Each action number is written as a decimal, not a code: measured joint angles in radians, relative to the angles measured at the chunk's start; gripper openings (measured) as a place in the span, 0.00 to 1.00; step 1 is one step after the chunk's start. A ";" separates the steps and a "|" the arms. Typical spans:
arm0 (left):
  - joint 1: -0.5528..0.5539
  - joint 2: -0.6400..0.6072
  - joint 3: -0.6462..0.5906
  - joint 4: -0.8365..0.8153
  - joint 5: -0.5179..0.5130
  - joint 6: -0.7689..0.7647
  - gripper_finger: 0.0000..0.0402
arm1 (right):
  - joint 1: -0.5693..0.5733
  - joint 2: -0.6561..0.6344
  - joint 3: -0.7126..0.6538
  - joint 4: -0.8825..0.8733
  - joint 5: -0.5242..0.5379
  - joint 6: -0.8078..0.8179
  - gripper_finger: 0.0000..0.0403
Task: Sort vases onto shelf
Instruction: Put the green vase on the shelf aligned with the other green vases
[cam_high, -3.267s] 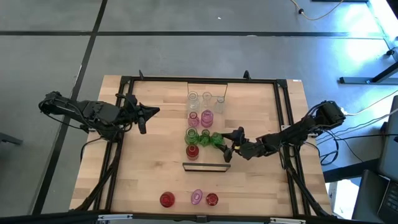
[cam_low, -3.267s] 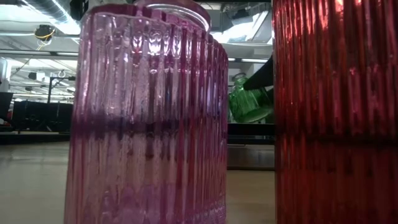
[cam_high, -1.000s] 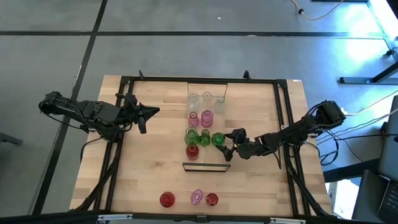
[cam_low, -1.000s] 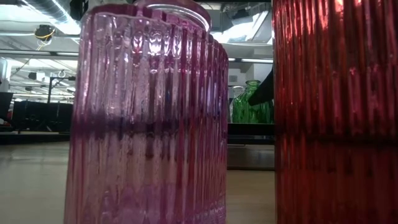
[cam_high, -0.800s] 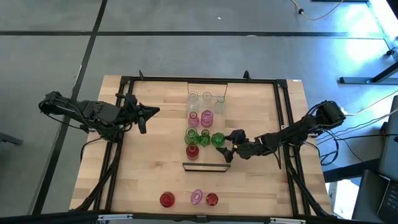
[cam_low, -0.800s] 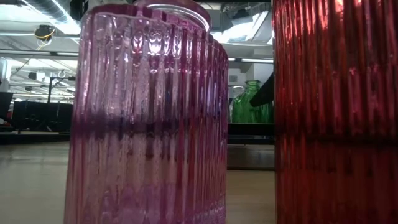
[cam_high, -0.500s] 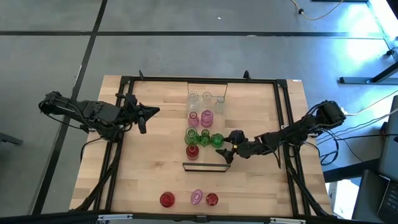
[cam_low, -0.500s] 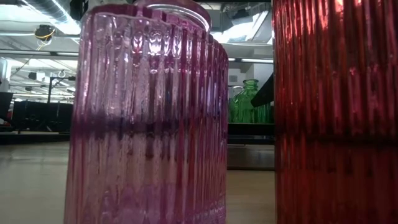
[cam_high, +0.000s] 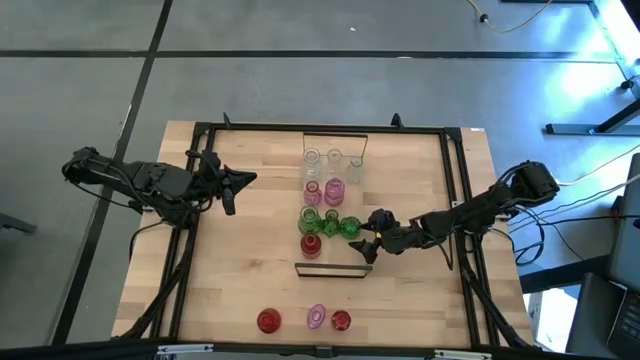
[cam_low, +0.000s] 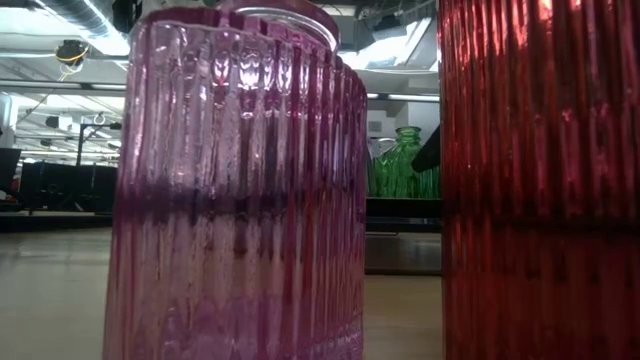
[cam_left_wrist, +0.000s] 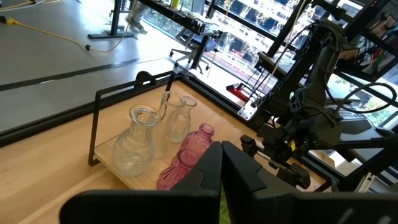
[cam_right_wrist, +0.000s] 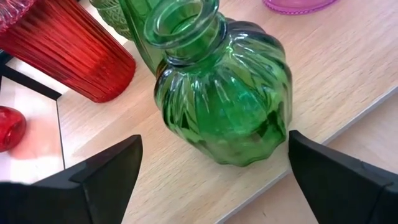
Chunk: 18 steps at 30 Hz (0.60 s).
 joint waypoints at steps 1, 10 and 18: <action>0.000 0.000 0.000 0.000 0.000 0.000 0.00 | 0.000 0.000 0.000 -0.002 0.000 0.000 0.96; 0.000 0.000 0.000 0.000 0.000 0.001 0.00 | 0.002 -0.043 -0.004 -0.087 0.020 0.048 0.96; 0.000 0.000 0.000 -0.004 0.000 0.002 0.00 | 0.002 -0.139 -0.011 -0.238 0.106 0.048 0.89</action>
